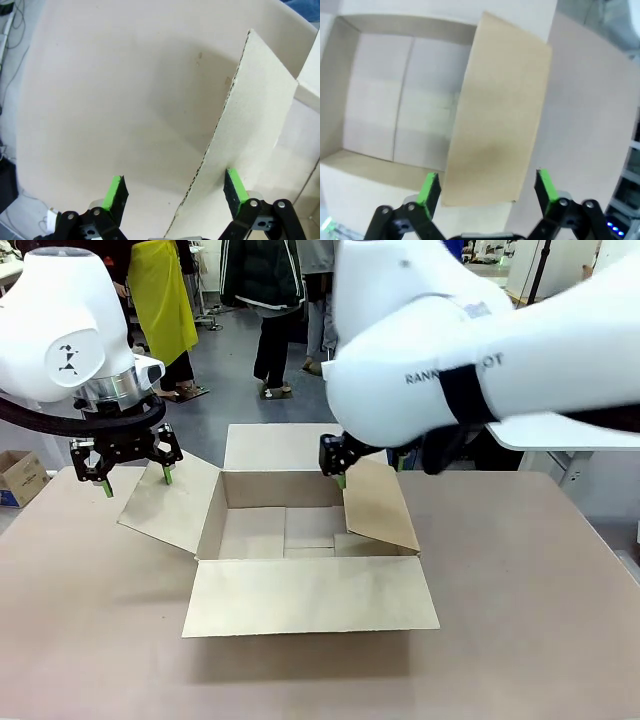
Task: Pack the gift set into the box.
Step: Place both hands on the side flaps of the Package Box and spread them outward.
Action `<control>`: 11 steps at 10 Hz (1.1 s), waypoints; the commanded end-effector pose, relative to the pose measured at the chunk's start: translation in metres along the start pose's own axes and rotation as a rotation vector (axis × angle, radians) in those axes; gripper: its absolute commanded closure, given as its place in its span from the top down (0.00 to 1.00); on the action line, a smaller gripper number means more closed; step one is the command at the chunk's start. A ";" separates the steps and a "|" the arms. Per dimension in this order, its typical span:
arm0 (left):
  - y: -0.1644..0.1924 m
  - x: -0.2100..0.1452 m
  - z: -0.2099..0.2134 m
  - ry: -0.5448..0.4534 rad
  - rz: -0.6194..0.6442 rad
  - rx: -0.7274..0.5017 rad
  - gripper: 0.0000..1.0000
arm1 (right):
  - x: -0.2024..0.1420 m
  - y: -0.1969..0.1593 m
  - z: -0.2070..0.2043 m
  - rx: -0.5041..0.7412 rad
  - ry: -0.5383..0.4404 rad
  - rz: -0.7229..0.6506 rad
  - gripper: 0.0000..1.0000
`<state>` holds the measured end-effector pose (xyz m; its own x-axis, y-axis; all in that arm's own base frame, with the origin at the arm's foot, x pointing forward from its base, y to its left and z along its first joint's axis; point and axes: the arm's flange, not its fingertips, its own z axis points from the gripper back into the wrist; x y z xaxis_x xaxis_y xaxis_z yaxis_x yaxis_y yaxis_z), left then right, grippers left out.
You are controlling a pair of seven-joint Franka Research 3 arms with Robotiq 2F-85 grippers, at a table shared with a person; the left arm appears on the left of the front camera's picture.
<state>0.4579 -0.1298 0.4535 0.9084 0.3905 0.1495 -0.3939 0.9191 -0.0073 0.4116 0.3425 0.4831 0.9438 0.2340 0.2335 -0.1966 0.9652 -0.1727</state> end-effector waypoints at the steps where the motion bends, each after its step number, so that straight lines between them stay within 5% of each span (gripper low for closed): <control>1: 0.001 -0.001 0.002 -0.008 0.012 0.015 1.00 | 0.039 0.055 -0.022 -0.035 0.091 -0.079 1.00; 11: 0.001 -0.001 0.002 -0.008 0.012 0.015 1.00 | 0.028 0.037 -0.073 -0.388 0.035 -0.323 1.00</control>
<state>0.4579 -0.1296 0.4537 0.9082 0.3907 0.1499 -0.3941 0.9190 -0.0074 0.4487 0.3719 0.4077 0.9630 -0.0559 0.2635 0.1685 0.8881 -0.4277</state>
